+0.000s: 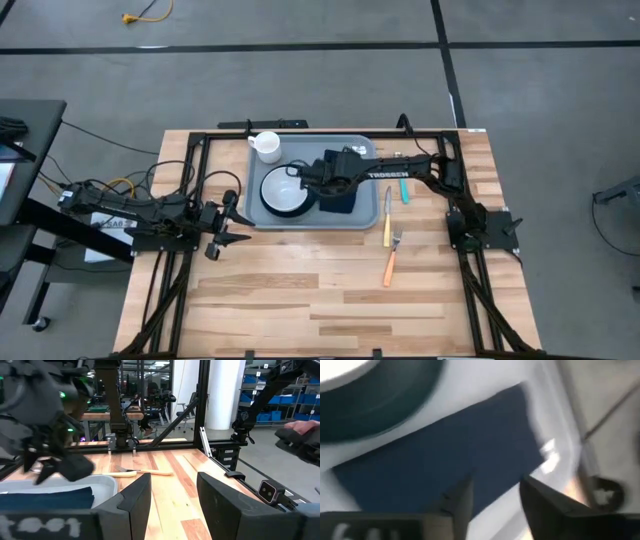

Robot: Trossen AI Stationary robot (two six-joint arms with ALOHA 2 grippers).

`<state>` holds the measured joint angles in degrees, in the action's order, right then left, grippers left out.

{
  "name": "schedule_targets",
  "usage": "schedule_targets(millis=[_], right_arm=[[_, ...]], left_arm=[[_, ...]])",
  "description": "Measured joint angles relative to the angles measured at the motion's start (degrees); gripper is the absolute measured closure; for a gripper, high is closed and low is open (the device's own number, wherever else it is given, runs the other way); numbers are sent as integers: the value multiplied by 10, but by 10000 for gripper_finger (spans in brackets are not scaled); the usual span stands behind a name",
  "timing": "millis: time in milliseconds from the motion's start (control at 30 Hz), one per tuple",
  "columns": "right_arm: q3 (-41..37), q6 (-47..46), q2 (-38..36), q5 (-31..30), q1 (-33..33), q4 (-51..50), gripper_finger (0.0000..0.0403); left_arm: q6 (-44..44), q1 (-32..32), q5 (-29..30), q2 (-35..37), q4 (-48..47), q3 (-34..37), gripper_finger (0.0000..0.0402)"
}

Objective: Set up tray
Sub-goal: Put the orange fork on the dark blue napkin

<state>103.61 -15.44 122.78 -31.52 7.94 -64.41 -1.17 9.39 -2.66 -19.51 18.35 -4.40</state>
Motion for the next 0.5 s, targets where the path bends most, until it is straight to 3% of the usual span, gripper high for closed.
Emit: schedule_targets(millis=[67, 167, 333, 500], right_arm=[[0, -11, 1, 37, -8, -26, 298], [0, -22, 1, 44, -27, -98, 381], [-2, -125, -23, 48, -64, -267, 380], [-52, -142, -101, 88, -110, -231, 393]], left_arm=[[0, 0, 0, 0, 0, 0, 254], [-2, 0, 0, 0, 0, 0, 254], [-17, 0, 0, 0, -5, 0, 254], [-32, 0, 0, 0, -10, 0, 254]])
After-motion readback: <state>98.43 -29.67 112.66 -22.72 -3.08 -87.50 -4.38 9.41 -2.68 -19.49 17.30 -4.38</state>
